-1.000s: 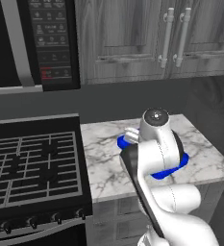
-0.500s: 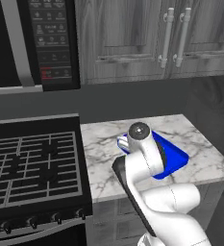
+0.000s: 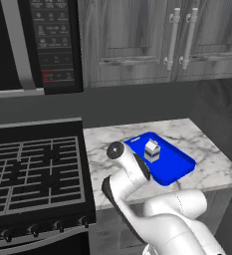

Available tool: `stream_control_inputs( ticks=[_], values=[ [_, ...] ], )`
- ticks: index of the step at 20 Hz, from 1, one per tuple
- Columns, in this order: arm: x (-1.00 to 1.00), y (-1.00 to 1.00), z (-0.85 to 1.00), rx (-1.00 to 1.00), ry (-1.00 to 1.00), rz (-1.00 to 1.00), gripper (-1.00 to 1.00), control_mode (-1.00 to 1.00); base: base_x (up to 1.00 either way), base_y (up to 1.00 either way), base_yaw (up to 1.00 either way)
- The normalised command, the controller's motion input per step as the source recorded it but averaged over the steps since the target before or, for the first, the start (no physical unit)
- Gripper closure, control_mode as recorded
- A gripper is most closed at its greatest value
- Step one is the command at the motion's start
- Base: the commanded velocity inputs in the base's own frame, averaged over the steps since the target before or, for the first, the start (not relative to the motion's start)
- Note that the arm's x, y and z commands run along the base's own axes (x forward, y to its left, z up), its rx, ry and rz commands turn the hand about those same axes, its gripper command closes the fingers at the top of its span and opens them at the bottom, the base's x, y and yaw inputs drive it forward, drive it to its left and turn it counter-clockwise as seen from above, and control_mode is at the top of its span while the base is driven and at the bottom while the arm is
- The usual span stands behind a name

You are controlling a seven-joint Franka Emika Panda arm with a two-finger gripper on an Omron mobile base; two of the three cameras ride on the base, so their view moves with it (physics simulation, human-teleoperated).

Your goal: Take out the milk from the fridge and place it on the tray on the counter. Then take the sugar cube near the tray and place it in the tray.

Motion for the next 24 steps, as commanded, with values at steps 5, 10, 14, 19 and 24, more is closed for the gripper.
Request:
stream_control_inputs(
  ticks=[5, 10, 14, 19, 24],
  values=[
    [0.28, 0.00, -0.22, -0.02, 0.00, -0.21, -1.00, -1.00, 0.00, 0.00, 0.00],
    [0.30, 0.00, -0.12, 0.00, 0.00, -0.12, -1.00, -1.00, 0.00, 0.00, 0.00],
    [0.12, -0.01, -0.03, 0.00, 0.04, 0.00, -1.00, -1.00, 0.00, 0.00, 0.00],
    [0.01, -0.09, -0.08, 0.00, 0.02, 0.02, -1.00, -1.00, 0.00, 0.00, 0.00],
    [0.00, -0.28, -0.11, 0.00, 0.01, 0.09, -1.00, -1.00, 0.00, 0.00, 0.00]
  ],
)
